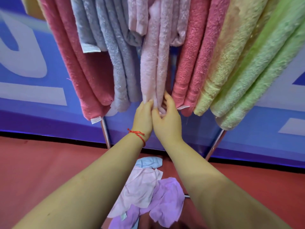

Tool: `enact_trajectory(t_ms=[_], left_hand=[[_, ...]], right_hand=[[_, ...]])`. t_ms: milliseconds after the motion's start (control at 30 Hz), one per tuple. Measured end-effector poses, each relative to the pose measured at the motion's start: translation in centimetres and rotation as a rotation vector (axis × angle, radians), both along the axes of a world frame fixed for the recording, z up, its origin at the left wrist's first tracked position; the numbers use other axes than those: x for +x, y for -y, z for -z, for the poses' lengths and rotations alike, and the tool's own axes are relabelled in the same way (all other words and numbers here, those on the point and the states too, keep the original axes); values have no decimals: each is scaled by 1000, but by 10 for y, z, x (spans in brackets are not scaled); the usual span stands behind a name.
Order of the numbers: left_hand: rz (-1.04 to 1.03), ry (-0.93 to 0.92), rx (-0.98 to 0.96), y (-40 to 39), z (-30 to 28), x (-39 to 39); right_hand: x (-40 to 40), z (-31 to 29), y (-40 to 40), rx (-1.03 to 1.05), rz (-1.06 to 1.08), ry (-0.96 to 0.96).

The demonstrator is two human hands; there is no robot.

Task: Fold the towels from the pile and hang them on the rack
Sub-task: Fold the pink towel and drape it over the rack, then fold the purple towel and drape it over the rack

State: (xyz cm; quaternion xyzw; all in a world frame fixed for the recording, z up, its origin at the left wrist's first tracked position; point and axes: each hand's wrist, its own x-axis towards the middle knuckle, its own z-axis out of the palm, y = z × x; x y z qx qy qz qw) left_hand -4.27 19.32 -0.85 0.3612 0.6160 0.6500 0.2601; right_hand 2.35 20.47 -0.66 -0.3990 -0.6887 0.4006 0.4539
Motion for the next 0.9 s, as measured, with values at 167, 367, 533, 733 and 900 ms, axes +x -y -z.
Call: enact_trajectory(t_ms=[167, 367, 533, 733, 900], left_hand=[[41, 127, -88, 15, 39, 11], [108, 216, -306, 31, 119, 31], [191, 222, -643, 51, 218, 38], [321, -11, -1023, 78, 315, 44], [278, 39, -1130, 82, 362, 51]], right_hand=[[13, 33, 6, -65, -4, 117], [44, 116, 13, -221, -41, 245], [83, 204, 20, -418, 30, 405], [124, 290, 26, -625, 84, 636], [145, 338, 20, -774, 74, 790]])
